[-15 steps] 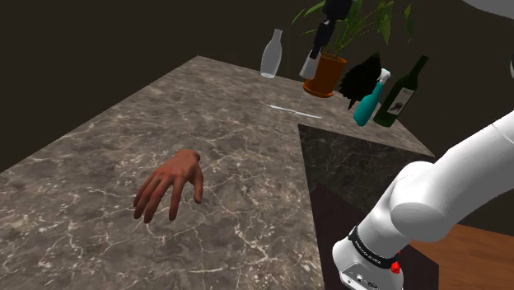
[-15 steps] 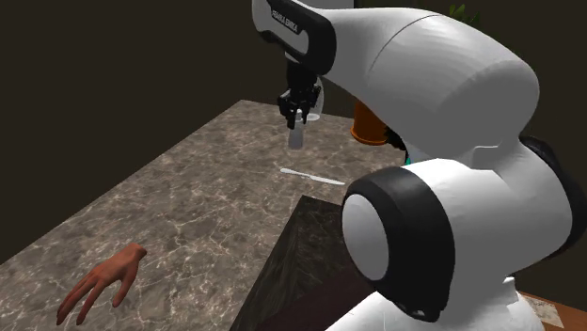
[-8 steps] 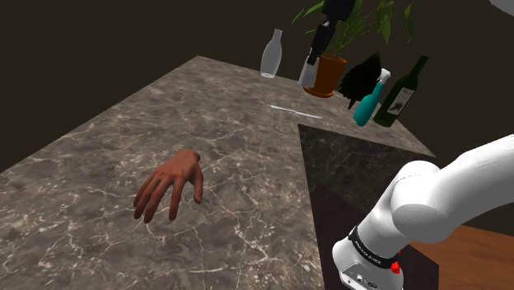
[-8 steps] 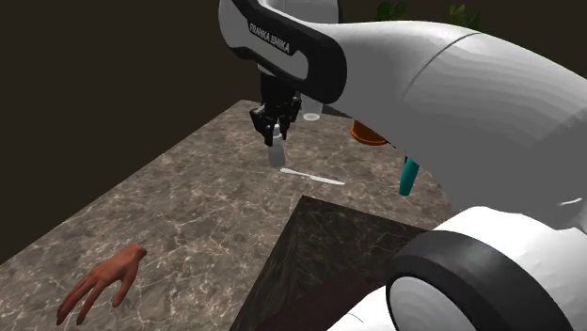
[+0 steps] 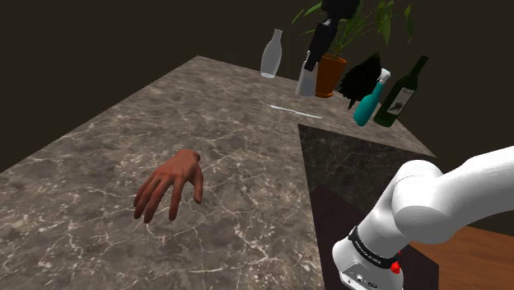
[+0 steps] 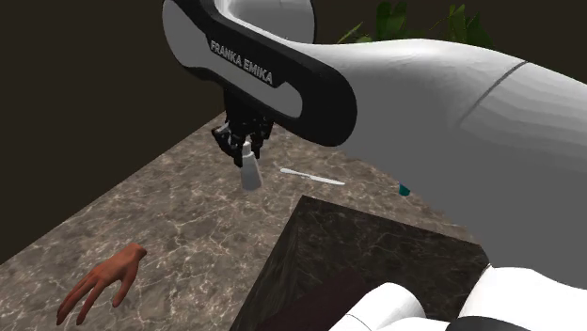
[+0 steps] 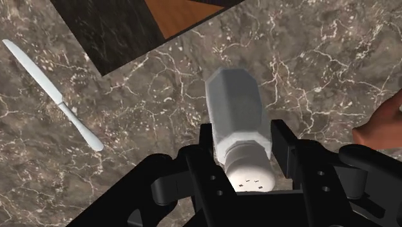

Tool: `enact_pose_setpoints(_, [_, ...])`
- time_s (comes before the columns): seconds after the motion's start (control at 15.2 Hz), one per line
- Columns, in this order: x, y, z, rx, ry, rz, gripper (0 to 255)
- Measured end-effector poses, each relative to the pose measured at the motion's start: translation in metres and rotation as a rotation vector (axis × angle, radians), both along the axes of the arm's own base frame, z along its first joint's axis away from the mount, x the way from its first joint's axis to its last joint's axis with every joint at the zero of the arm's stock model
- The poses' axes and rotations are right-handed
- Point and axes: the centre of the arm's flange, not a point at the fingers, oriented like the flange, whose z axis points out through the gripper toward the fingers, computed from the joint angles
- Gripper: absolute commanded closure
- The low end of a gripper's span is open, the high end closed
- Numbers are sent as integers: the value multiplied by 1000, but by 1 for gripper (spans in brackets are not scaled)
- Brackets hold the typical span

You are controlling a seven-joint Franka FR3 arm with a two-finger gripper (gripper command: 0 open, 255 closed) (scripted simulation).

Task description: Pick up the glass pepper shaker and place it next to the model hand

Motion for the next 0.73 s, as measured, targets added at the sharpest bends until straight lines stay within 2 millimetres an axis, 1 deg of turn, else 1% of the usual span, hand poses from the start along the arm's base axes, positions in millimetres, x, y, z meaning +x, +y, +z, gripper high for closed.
enact_pose_setpoints(0.13, [-13, 24, 0, 0, 0, 0, 255])
enact_pose_setpoints(0.4, [-32, 70, -1, 0, 0, 0, 255])
enact_pose_setpoints(0.53, [-49, 94, 1, -1, 0, -1, 255])
enact_pose_setpoints(0.59, [-52, 107, 4, 0, -1, 0, 255])
enact_pose_setpoints(0.73, [-60, 133, 3, 0, 0, 0, 255])
